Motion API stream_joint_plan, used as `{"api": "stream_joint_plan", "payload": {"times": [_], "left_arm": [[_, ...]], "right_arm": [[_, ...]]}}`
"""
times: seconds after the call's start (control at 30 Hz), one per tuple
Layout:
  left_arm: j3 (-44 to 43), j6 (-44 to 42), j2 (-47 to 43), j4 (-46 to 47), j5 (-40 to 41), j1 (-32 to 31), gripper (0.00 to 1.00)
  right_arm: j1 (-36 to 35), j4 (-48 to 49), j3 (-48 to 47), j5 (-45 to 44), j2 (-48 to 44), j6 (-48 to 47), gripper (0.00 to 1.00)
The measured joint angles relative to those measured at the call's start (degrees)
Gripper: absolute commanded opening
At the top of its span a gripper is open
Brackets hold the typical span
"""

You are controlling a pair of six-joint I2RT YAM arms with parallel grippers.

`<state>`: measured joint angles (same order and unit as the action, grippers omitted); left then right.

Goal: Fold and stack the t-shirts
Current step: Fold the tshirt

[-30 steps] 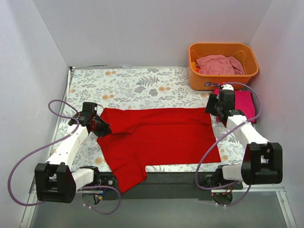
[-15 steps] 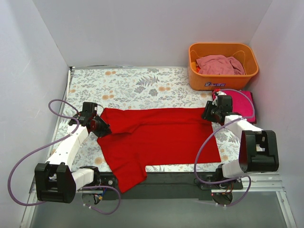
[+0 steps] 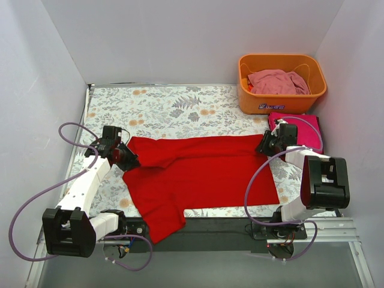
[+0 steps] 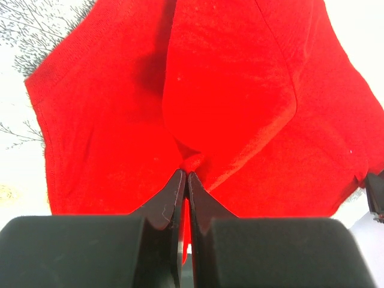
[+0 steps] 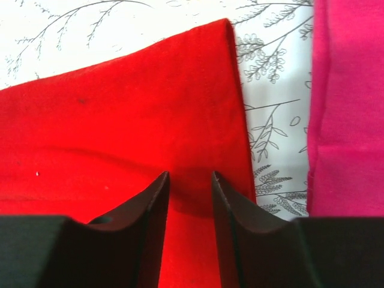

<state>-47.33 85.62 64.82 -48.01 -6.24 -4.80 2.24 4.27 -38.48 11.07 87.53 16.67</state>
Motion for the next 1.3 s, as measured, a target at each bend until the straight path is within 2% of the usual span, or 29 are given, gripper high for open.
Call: {"api": "stream_joint_plan", "payload": {"times": [0.13,0.33,0.6,0.77,0.93,1.2,1.3], "left_arm": [[0.2,-0.3,-0.1,-0.1,-1.1,-0.2,0.02],[3.3,-0.3,-0.7,-0.2,-2.6,-1.6,0.02],[3.9,0.5,-2.1,-0.4,-3.5,-3.9,0.02],[3.9,1.3,-2.0,-0.4,-3.5,-5.6,0.02],[3.9,2.7,-2.1,-0.4,-3.6,-7.1,0.02],[4.4,5.3,-3.5,0.5,-3.2,-9.7,0.02],[6.6,5.9,-5.1,0.7,-2.8,-10.6,0.08]], "right_arm": [[-0.2,-1.4,-0.3,0.7,-0.8,-0.9,0.48],[-2.5,-6.1,-2.7,0.0,-5.0,-2.4,0.50],[-12.3,-7.3,-8.2,0.0,-7.4,-3.7,0.50],[-20.9,-7.1,-11.1,0.8,-4.8,-5.1,0.50],[-26.3,-7.1,-12.6,2.9,-0.7,-5.9,0.50],[-31.1,-6.8,-14.3,4.2,4.1,-6.4,0.49],[-30.6,-6.7,-14.3,2.8,4.1,-6.4,0.49]]}}
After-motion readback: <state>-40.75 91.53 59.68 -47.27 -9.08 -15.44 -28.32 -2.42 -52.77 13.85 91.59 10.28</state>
